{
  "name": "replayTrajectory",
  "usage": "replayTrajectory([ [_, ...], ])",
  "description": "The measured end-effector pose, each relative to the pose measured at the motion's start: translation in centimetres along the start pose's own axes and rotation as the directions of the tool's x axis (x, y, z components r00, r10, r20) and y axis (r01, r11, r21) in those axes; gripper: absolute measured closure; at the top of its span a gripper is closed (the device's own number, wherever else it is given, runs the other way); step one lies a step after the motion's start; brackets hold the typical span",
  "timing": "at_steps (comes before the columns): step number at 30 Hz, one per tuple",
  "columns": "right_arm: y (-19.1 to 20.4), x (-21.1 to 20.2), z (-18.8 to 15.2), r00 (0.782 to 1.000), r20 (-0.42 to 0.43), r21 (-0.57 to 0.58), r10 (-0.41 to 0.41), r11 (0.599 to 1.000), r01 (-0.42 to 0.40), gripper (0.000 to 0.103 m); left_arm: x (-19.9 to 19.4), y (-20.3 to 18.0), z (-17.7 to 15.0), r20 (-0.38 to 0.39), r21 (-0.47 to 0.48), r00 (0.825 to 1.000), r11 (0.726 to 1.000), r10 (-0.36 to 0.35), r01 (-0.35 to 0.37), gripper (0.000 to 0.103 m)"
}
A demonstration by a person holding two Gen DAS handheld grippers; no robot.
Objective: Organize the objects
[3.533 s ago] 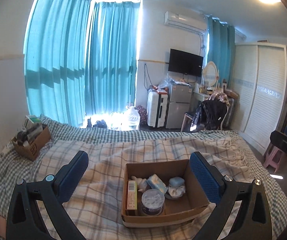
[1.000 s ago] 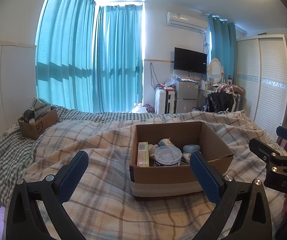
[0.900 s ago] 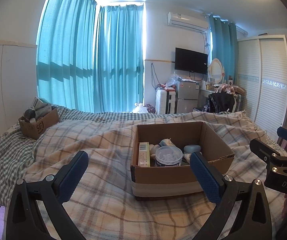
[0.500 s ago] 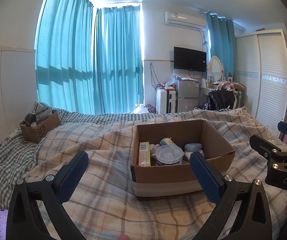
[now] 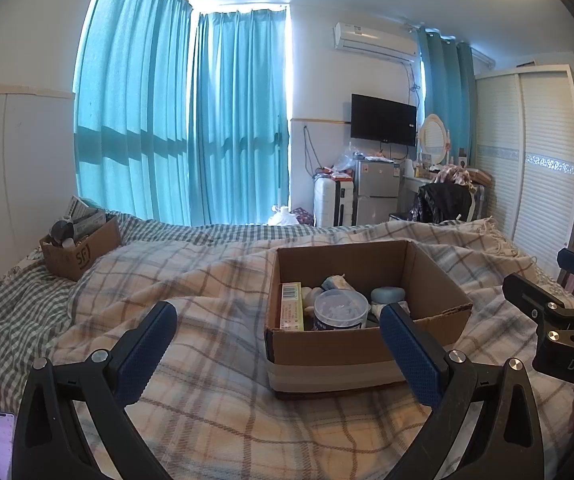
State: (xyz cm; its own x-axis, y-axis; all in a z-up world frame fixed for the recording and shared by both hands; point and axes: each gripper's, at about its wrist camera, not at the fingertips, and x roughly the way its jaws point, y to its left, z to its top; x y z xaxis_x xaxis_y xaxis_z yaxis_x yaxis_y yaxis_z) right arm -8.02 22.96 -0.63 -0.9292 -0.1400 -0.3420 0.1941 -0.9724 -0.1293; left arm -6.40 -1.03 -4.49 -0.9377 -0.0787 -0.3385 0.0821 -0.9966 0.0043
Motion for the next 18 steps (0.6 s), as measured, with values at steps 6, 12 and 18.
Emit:
replayTrajectory([
  [6, 0.01, 0.00, 0.01, 1.000, 0.000, 0.000, 0.000, 1.000, 0.000, 0.000, 0.00, 0.00, -0.04, -0.001, -0.001, 1.000, 1.000, 0.000, 0.000, 0.000],
  [12, 0.01, -0.01, 0.03, 1.000, 0.000, -0.001, 0.000, 1.000, 0.000, 0.000, -0.01, -0.01, -0.04, 0.000, -0.002, 1.000, 1.000, 0.001, -0.001, 0.000],
  [18, 0.02, -0.01, 0.05, 1.000, -0.001, -0.001, -0.001, 1.000, 0.001, 0.000, 0.03, 0.01, -0.10, -0.002, -0.005, 1.000, 1.000, 0.003, -0.003, 0.000],
])
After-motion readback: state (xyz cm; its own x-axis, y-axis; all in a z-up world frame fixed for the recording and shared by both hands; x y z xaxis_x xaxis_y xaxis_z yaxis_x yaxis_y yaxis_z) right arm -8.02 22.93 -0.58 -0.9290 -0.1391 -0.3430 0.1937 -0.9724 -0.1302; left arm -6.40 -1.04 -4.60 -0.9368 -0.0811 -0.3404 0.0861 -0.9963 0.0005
